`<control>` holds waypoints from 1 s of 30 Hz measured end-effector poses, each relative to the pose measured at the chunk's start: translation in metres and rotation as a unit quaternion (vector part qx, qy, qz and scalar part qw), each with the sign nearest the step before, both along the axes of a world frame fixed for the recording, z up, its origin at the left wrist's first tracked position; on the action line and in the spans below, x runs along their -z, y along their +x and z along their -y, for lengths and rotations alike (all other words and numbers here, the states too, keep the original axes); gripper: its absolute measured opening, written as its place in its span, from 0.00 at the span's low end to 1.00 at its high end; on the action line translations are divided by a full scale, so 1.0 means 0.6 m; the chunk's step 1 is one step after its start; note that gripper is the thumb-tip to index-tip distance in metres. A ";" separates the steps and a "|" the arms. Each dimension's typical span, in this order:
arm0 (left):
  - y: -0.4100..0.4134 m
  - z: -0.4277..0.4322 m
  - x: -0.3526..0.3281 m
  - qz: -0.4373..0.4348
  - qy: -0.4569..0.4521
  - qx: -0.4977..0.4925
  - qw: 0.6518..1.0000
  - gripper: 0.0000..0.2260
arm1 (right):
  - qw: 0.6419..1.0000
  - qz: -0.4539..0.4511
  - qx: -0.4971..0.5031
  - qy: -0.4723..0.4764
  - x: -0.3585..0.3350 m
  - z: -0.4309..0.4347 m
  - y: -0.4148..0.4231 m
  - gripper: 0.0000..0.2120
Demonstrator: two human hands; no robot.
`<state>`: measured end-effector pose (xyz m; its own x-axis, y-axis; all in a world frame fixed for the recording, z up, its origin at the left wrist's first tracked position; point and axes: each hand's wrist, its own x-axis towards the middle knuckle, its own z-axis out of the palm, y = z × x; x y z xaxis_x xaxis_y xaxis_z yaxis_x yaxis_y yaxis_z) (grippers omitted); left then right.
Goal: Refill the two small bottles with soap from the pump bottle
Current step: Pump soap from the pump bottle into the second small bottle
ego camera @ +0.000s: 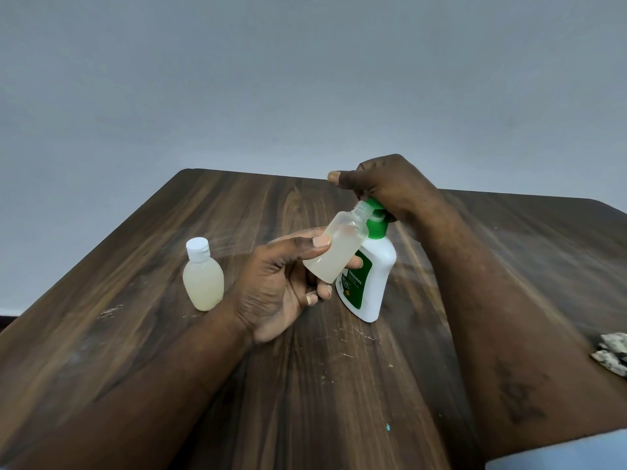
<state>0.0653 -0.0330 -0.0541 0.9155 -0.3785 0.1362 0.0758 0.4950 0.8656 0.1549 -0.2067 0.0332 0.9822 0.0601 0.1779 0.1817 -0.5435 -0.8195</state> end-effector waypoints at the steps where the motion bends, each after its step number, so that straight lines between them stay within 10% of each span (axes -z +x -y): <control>1: 0.000 0.000 0.000 0.000 -0.002 0.000 1.000 0.13 | 1.000 0.004 0.000 0.004 -0.001 0.001 0.001 0.25; 30: 0.004 -0.004 0.003 -0.006 0.002 -0.001 1.000 0.16 | 1.000 -0.009 0.005 -0.003 0.005 -0.003 -0.003 0.23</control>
